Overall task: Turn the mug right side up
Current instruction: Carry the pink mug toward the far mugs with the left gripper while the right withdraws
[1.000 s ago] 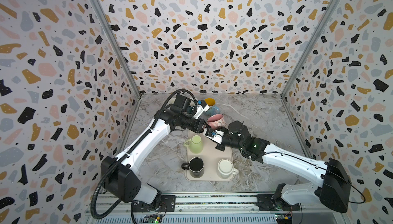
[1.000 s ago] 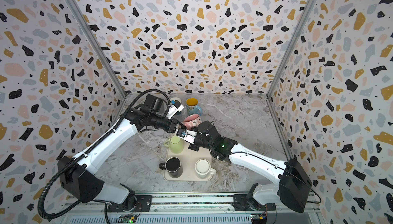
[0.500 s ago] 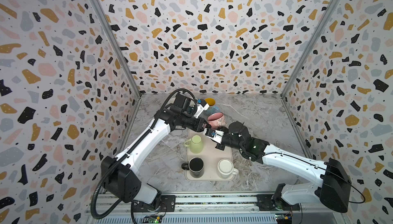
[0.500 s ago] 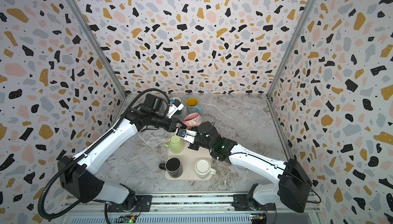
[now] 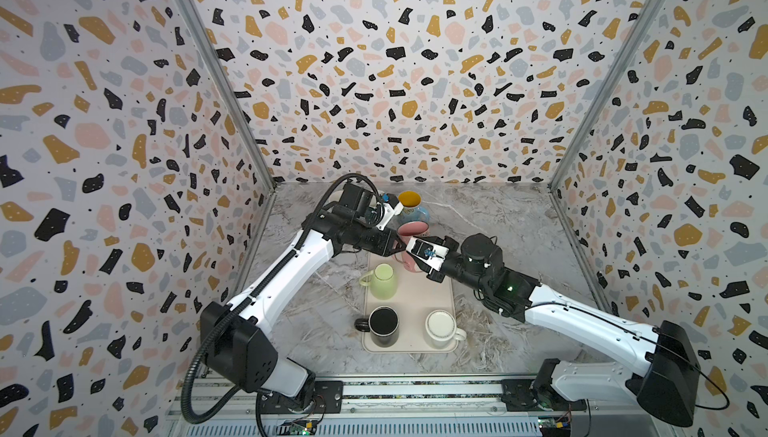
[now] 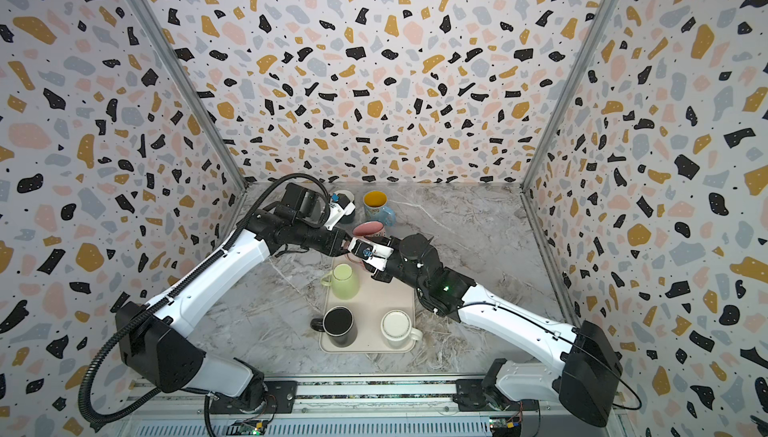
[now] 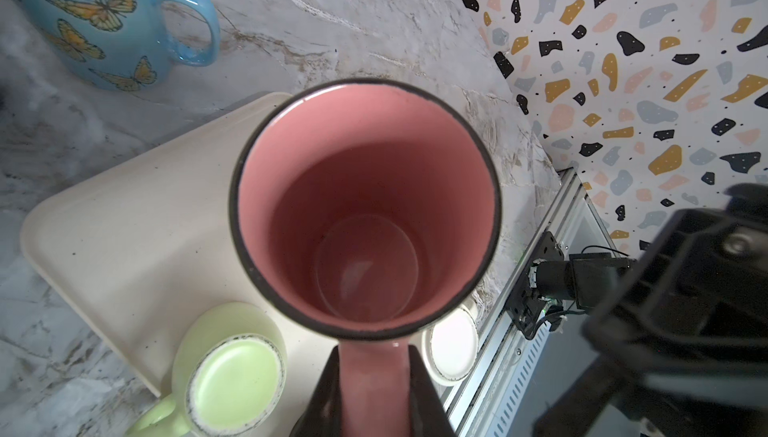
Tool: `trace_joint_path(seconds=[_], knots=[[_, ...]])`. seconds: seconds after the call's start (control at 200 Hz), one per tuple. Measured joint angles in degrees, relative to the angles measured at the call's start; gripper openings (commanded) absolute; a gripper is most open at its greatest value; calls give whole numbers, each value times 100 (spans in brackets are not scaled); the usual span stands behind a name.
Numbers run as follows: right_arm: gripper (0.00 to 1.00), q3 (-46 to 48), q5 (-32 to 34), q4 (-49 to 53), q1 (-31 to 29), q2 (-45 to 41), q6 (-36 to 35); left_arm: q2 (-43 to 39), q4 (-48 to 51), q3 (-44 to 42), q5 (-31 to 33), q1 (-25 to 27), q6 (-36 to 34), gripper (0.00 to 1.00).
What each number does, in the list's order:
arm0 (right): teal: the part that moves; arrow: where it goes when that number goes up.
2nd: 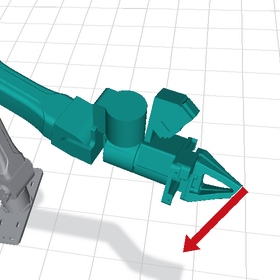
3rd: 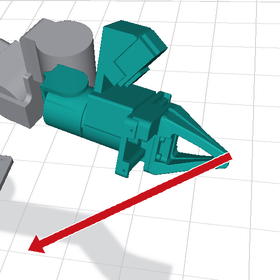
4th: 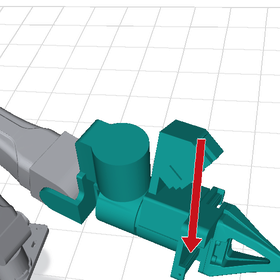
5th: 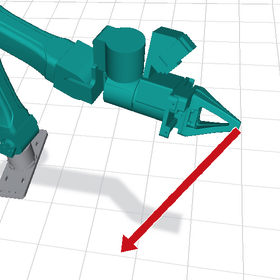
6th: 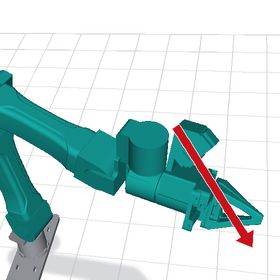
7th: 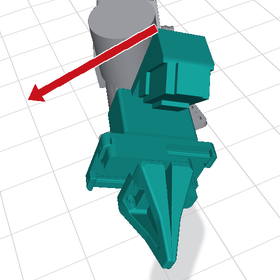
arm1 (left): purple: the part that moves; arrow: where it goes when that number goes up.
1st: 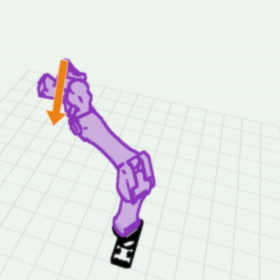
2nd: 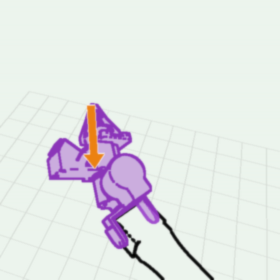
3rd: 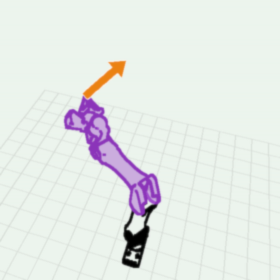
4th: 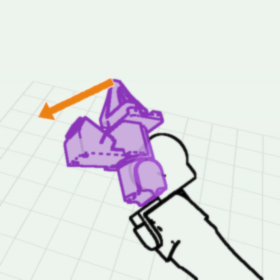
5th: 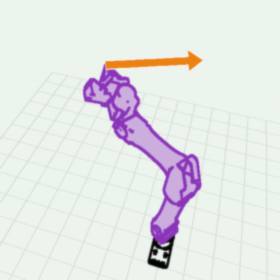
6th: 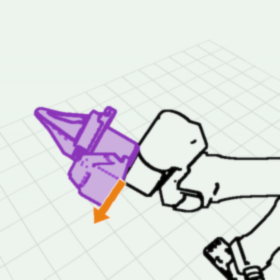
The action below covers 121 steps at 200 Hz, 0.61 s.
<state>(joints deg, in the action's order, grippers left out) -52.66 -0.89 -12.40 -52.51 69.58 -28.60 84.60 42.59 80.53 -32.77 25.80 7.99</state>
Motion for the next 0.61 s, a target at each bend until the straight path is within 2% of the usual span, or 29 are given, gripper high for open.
trace_joint_path(seconds=[0.25,0.405,0.606], knots=[[40,264,313,0,0,-667,70,-28,-535,0,769,-476,302,0],[40,363,551,2,7,-850,131,-210,-813,-70,1773,-619,354,0],[39,442,702,52,68,-852,219,-778,-1443,-787,3012,-769,407,0]])
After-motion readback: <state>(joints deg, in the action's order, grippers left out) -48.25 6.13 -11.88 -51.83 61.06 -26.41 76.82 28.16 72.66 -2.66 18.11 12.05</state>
